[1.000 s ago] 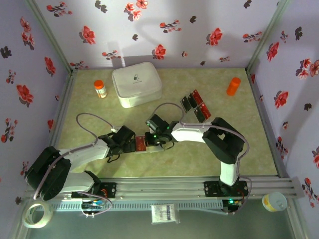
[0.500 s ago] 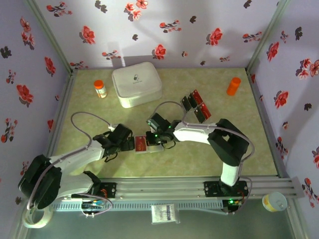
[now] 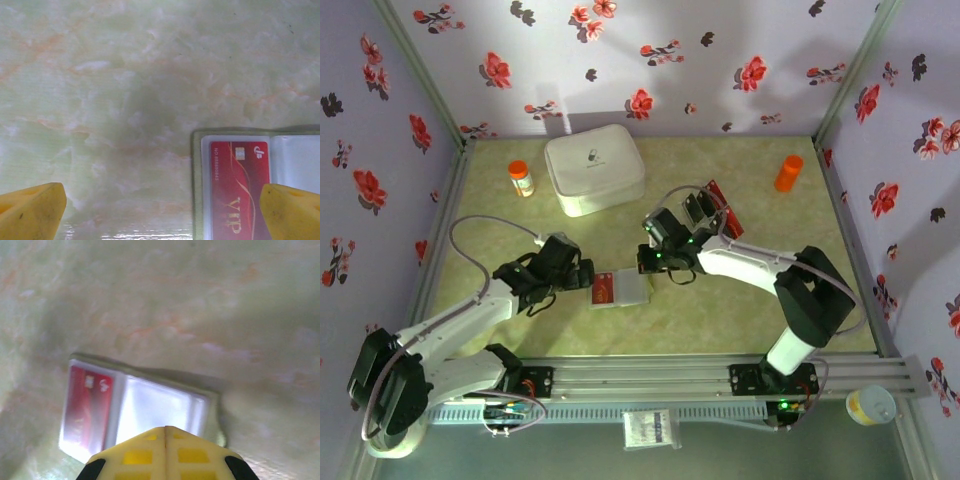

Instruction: Put the credit cards into the card holder

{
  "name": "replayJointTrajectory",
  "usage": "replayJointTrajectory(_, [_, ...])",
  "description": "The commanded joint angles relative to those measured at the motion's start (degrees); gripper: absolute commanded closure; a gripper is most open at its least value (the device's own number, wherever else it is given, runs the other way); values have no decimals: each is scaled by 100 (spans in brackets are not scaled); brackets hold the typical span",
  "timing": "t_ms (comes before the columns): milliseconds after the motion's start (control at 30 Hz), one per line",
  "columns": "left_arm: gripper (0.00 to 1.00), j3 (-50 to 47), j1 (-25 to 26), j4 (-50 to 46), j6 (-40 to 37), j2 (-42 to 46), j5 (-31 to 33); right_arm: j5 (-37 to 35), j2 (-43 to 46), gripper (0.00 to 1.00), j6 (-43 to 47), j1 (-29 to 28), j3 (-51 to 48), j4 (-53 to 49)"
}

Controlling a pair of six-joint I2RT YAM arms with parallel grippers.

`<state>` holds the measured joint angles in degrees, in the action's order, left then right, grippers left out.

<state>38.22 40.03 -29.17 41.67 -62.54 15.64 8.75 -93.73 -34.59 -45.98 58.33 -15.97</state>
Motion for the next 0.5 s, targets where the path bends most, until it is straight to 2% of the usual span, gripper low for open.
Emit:
replayJointTrajectory(0, [0,161,124,231,204,-207,-233,93,84,96,206,96,-82,-64])
replayJointTrajectory(267, [0,368,640,619,368,-1005,-204,469,-292,98,156,90,85,51])
replayJointTrajectory(467, [0,380,844,785,427,-1380,-162,537,-527,99,162,-7,237,43])
